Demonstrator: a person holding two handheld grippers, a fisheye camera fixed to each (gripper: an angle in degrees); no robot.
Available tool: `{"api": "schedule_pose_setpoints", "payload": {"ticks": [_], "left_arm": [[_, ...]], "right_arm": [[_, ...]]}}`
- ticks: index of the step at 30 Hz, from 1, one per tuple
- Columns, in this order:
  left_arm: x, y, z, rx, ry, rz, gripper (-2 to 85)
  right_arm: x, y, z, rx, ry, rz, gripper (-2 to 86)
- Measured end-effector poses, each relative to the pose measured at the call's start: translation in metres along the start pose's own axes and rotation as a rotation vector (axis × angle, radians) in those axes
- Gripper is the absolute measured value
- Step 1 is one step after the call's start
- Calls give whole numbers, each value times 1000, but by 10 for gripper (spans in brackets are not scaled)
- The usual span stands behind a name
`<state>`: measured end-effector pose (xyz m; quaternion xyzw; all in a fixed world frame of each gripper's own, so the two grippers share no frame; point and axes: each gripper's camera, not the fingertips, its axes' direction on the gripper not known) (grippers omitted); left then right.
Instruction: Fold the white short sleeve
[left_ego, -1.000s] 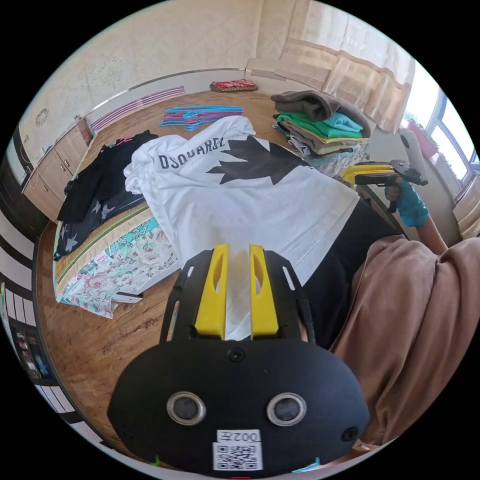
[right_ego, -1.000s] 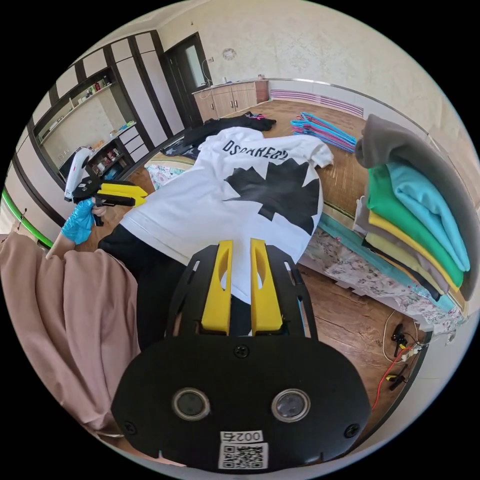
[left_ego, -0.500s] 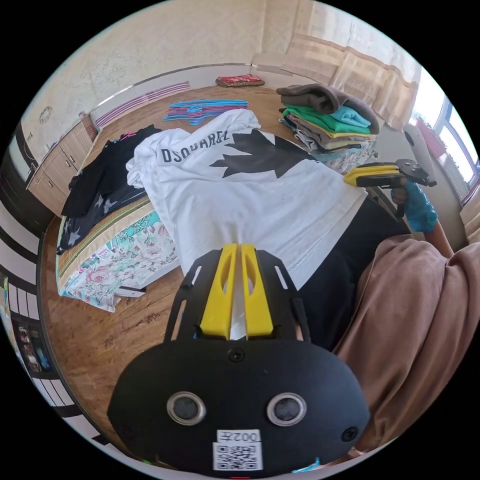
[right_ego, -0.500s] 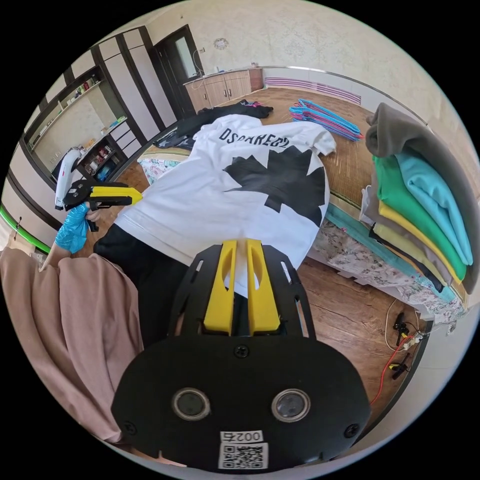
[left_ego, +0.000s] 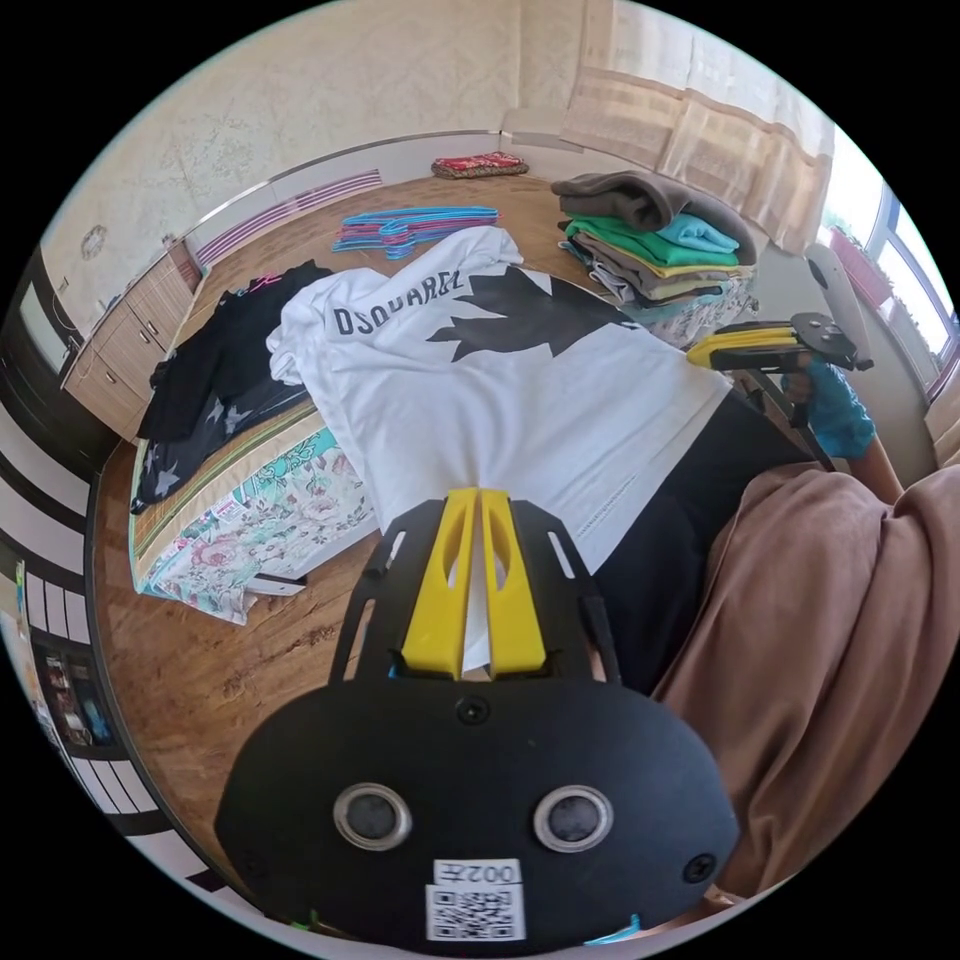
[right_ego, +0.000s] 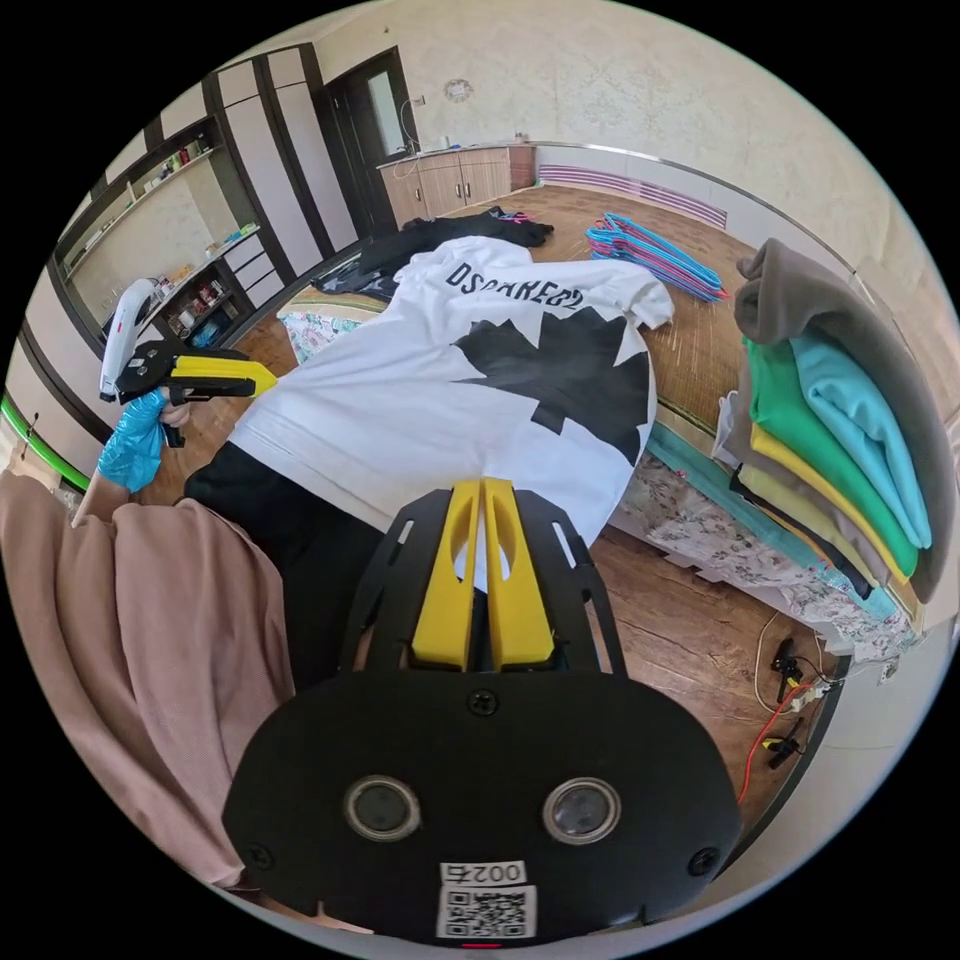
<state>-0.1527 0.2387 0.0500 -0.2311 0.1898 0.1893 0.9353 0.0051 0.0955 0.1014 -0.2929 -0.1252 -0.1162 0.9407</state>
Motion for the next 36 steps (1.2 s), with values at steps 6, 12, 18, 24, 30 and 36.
{"api": "schedule_pose_setpoints", "payload": {"ticks": [6,12,18,24,30,36], "left_arm": [[-2,4,2,-16,-25,4,-9],[-3,5,18,-38,4,-8,-9],[-6,5,22,-32,13,-16,-9],[-8,4,26,-29,15,-20,-9],[-11,3,30,-27,20,-22,-9],[-13,3,35,-22,23,-25,-8]], "right_arm": [[-4,-4,-4,1,-26,-27,-9],[-9,-6,2,-19,3,-38,-9],[-10,-8,1,-21,16,-51,-9],[-9,-11,0,-18,17,-49,-9],[-6,-14,0,-22,14,-51,-9],[-1,-17,1,-18,2,-41,-9]]}}
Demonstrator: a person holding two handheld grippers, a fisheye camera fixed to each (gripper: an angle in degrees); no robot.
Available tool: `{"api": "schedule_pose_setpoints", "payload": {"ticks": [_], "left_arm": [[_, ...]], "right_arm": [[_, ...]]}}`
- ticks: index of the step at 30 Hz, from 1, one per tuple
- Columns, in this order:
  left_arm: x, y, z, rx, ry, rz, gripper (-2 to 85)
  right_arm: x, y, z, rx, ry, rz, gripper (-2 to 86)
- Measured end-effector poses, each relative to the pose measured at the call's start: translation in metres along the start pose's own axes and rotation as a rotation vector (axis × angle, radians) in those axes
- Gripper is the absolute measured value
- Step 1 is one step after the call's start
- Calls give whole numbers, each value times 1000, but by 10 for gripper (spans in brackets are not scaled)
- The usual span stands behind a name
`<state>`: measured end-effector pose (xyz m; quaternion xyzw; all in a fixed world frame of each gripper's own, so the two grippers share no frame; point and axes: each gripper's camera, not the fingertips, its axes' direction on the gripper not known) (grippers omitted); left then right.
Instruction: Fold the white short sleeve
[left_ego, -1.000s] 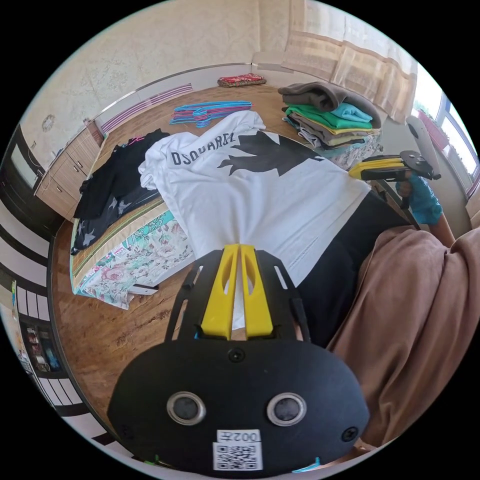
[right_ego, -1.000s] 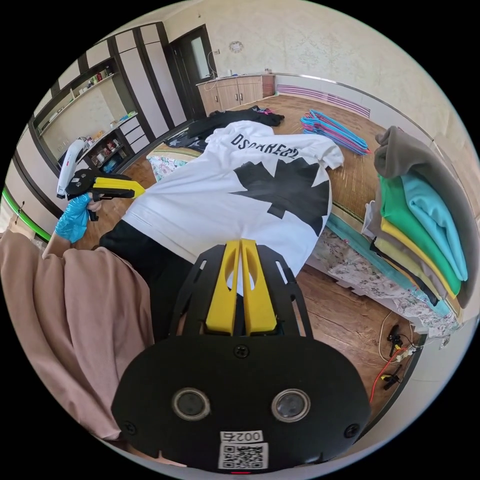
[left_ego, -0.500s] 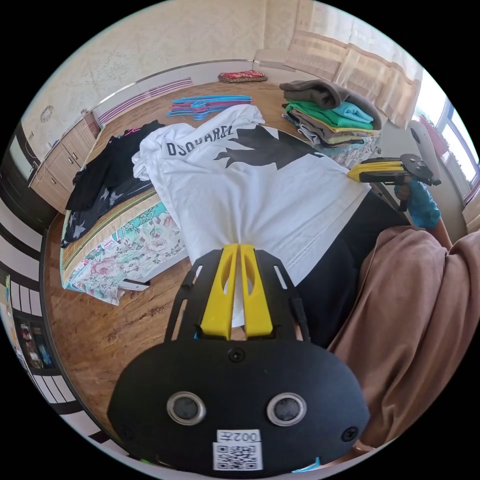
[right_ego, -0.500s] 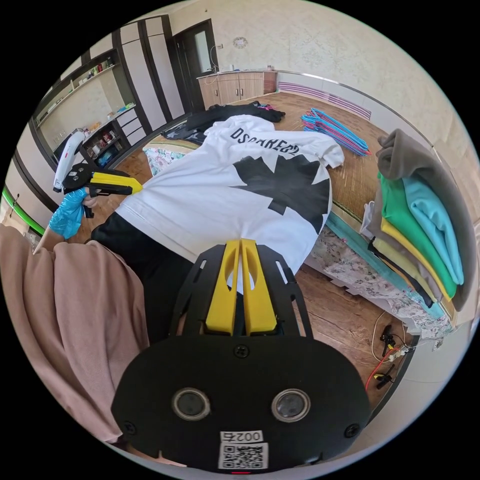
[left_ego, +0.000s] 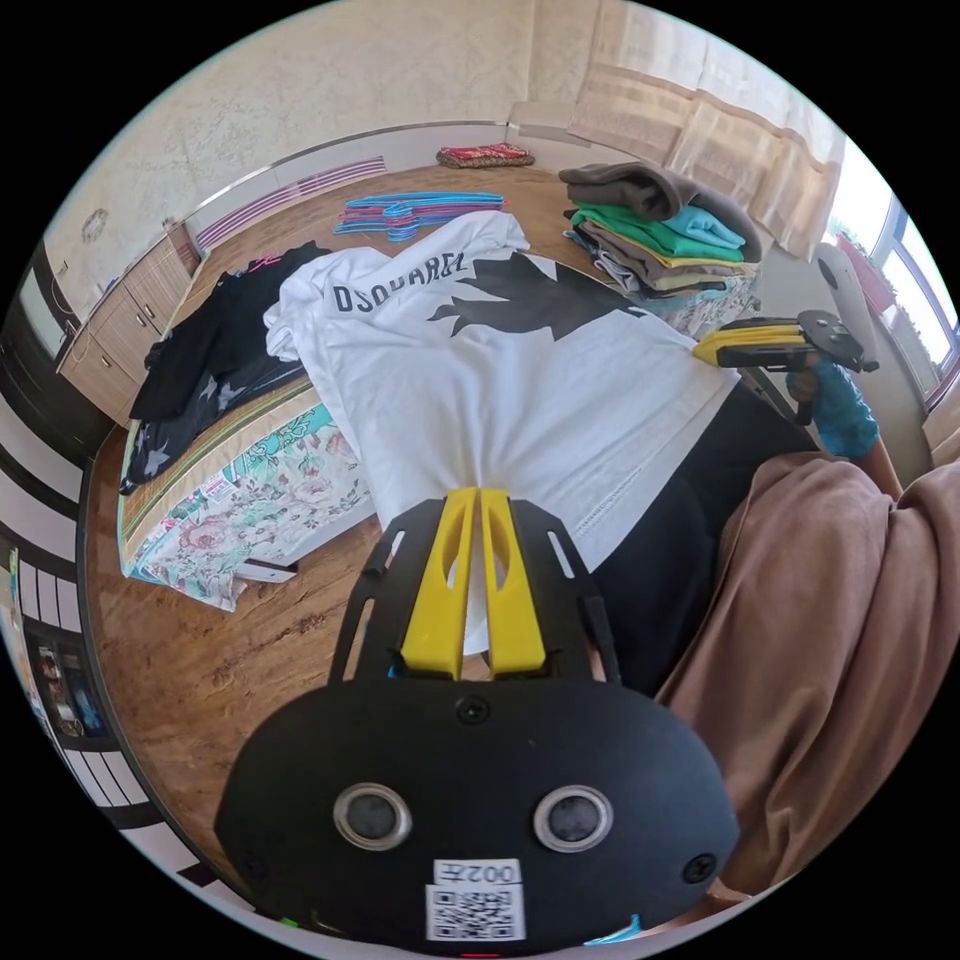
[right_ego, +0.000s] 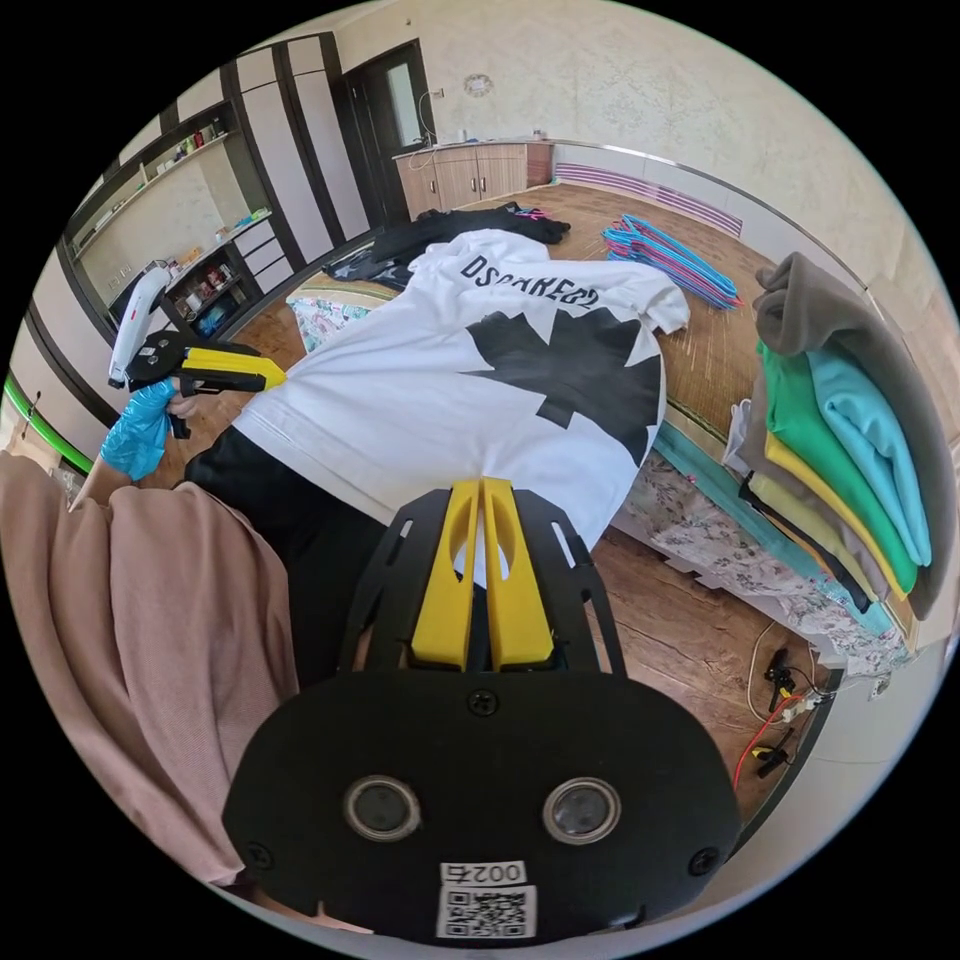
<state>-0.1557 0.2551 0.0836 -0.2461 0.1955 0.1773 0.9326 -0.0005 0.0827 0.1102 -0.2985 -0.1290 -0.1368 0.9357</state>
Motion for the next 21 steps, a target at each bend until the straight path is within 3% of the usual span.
{"api": "schedule_pose_setpoints", "payload": {"ticks": [10,14,21], "left_arm": [[-9,-11,2,-24,39,28,-9],[-28,-31,-27,100,42,7,-9],[-68,-90,-16,182,-12,-72,-12]], "right_arm": [[13,-15,-5,-23,-54,-36,-8],[35,-42,-26,73,-148,-29,-8],[69,-111,-15,199,-1,59,-8]]}}
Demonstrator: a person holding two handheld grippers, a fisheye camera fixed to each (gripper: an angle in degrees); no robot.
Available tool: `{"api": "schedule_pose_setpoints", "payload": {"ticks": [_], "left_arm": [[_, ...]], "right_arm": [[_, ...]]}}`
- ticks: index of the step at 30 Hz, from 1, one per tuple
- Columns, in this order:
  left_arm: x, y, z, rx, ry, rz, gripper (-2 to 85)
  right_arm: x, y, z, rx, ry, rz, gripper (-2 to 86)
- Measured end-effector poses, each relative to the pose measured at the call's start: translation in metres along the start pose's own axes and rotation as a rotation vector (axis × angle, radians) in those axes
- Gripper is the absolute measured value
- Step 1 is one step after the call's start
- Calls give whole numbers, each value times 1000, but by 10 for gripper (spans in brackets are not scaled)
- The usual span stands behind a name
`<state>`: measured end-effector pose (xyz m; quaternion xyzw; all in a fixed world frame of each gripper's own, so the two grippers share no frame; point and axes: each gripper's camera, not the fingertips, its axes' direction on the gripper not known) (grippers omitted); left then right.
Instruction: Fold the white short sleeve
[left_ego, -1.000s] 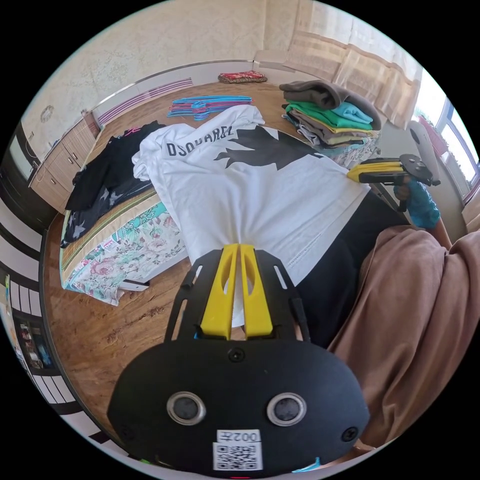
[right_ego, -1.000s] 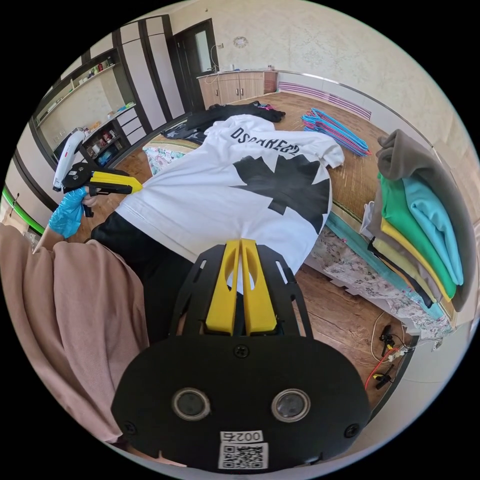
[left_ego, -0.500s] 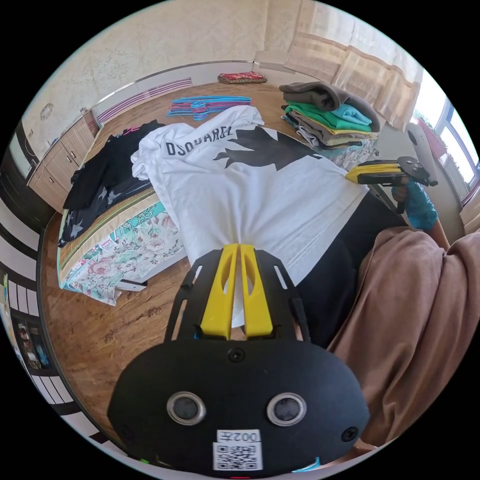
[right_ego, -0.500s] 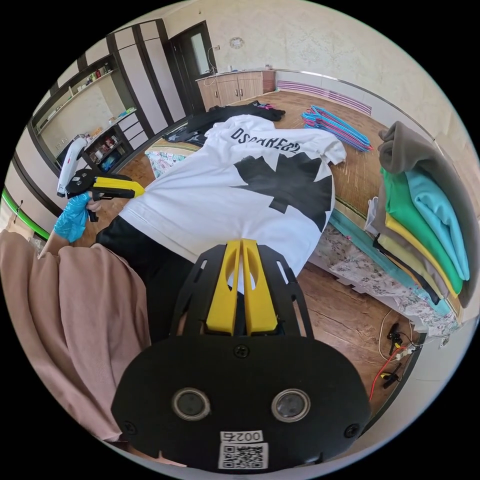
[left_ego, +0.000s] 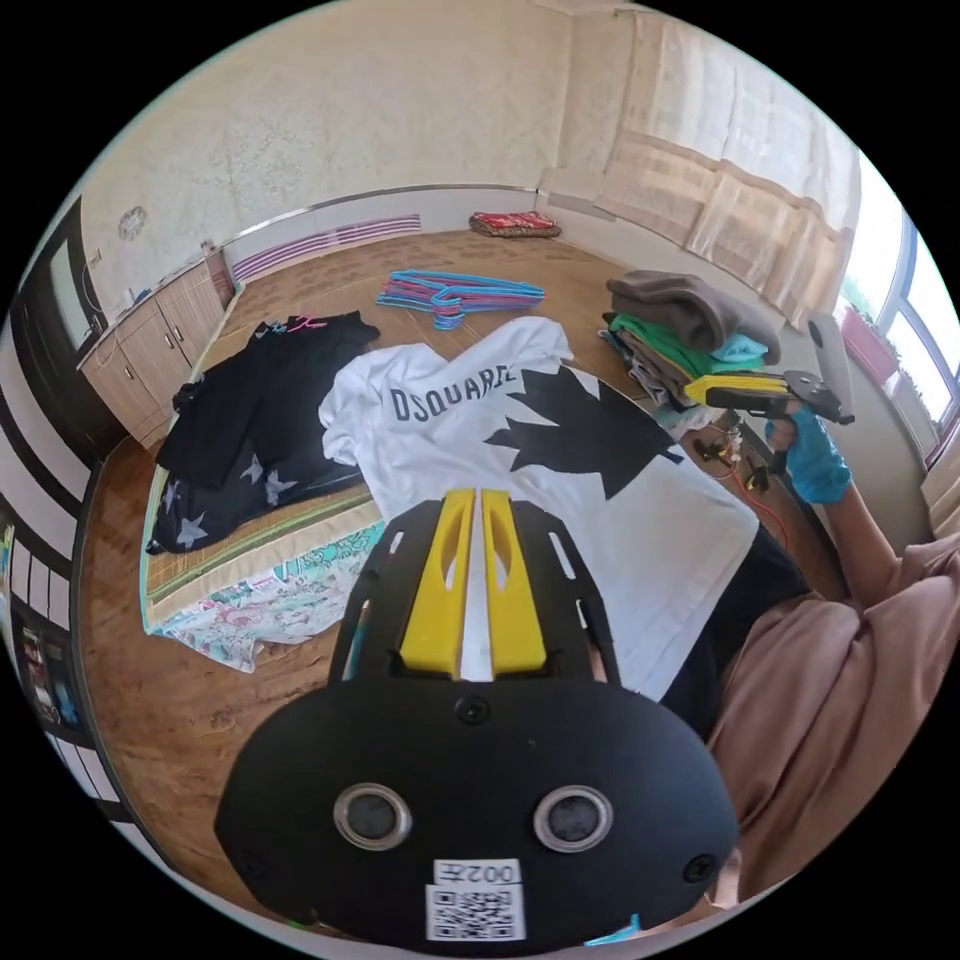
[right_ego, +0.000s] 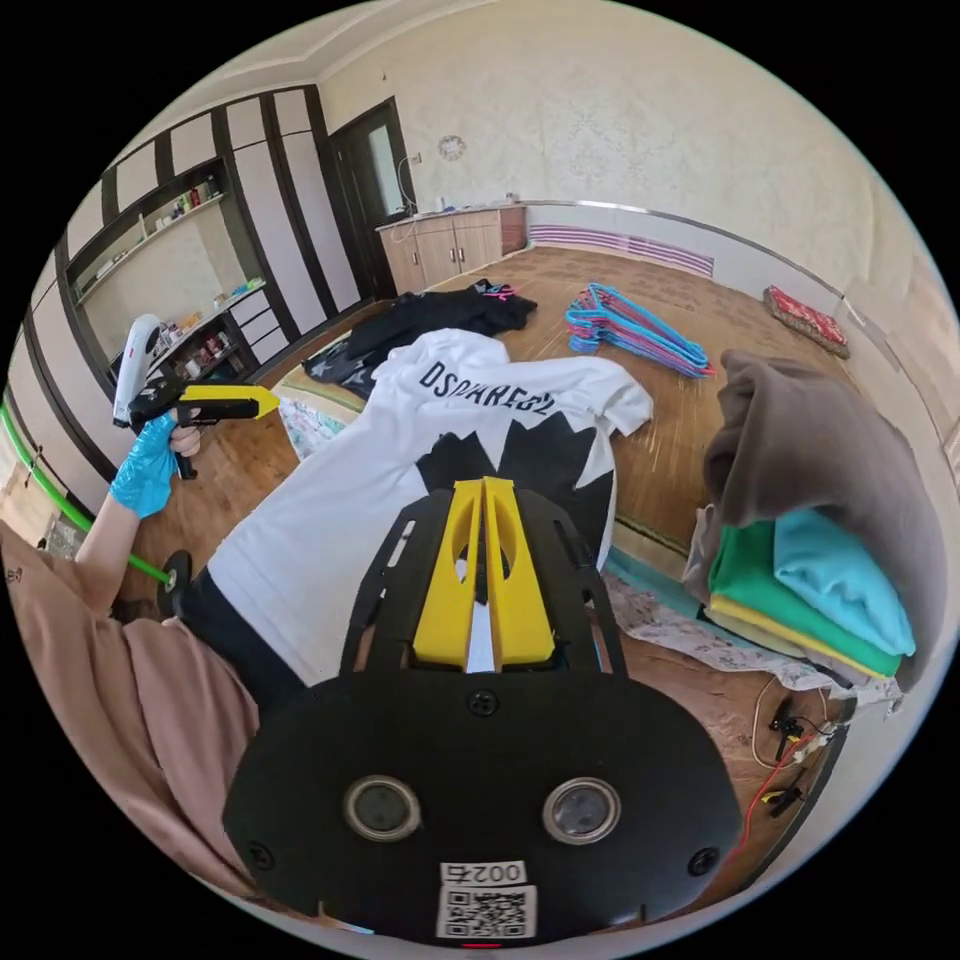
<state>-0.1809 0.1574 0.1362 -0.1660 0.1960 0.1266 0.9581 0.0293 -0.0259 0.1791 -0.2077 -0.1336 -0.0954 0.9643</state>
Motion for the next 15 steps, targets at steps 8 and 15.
{"api": "schedule_pose_setpoints", "payload": {"ticks": [8,15], "left_arm": [[-38,-68,113,-40,17,-21,5],[-60,-114,188,-119,-55,-15,9]], "right_arm": [[30,-69,102,-39,84,70,-8],[40,-124,169,-117,65,38,-5]]}}
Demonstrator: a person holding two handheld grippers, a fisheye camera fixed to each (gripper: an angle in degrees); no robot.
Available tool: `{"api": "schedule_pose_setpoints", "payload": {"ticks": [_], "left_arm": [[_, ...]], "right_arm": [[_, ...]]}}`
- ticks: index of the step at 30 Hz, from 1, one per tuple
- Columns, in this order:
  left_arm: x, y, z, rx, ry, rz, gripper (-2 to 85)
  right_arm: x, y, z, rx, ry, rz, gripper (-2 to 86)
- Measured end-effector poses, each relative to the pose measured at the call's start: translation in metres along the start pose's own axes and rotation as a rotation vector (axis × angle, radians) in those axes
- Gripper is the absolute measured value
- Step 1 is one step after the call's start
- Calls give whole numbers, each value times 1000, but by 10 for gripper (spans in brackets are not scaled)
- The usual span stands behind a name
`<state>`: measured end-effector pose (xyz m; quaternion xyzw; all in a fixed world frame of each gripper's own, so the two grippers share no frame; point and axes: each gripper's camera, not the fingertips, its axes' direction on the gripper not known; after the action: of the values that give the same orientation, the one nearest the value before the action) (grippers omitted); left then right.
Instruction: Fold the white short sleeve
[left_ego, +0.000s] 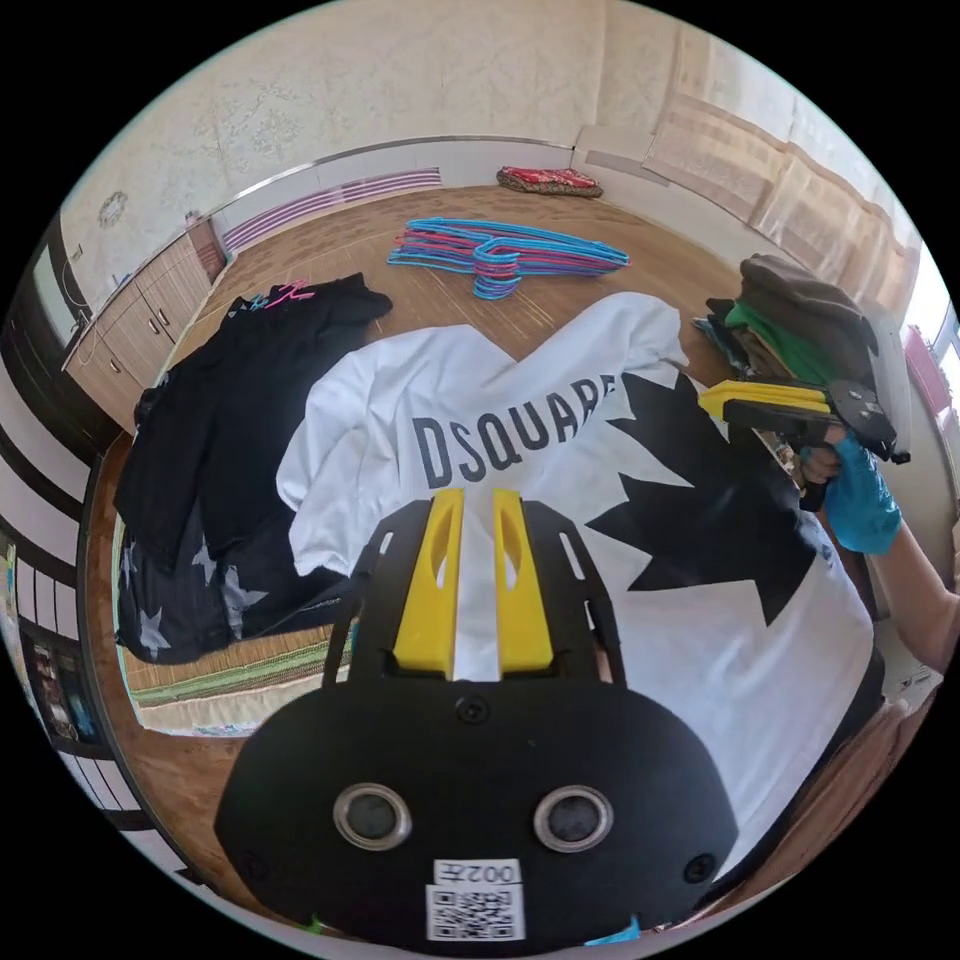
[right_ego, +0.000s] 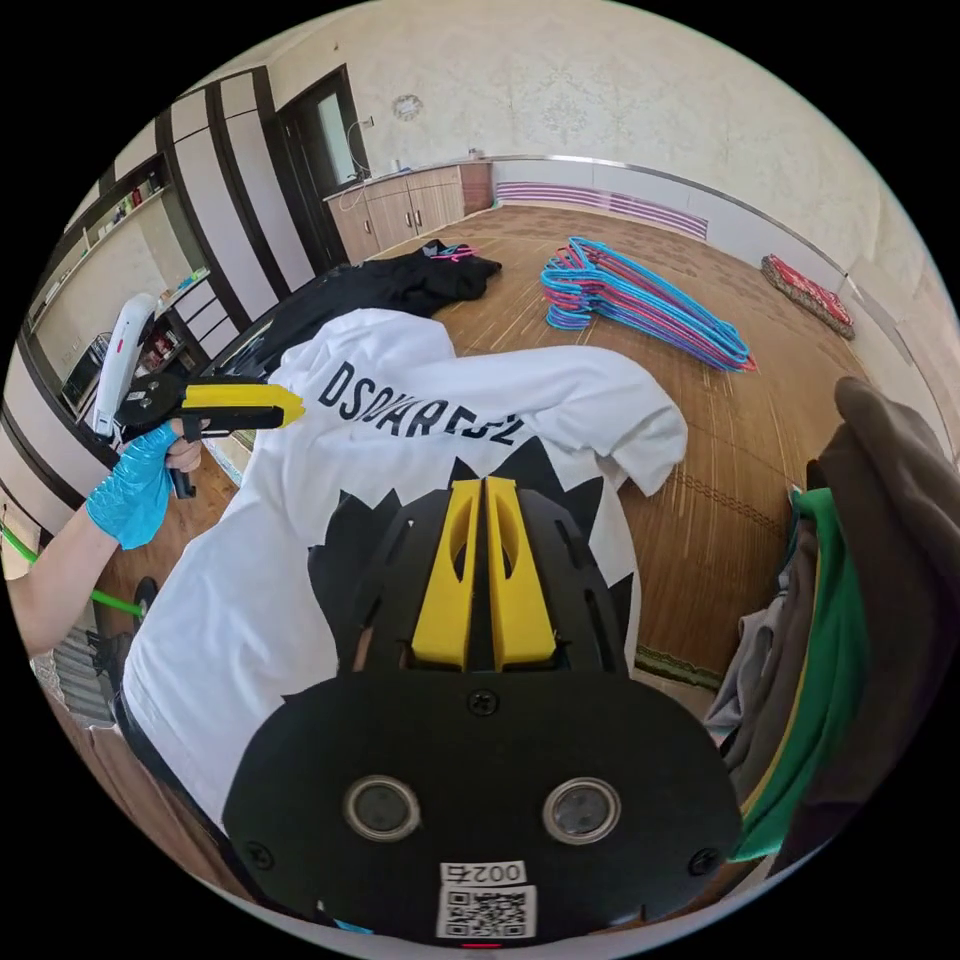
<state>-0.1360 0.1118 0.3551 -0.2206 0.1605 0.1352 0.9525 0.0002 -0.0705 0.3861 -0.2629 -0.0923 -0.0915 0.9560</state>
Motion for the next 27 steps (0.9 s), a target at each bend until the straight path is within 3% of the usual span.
{"api": "schedule_pose_setpoints", "payload": {"ticks": [11,27], "left_arm": [[-8,-15,62,-68,-125,-31,-6],[-7,-22,84,-71,-129,-71,-7]], "right_arm": [[-9,-66,69,-118,97,-122,10],[-21,-98,86,-150,135,-176,3]]}}
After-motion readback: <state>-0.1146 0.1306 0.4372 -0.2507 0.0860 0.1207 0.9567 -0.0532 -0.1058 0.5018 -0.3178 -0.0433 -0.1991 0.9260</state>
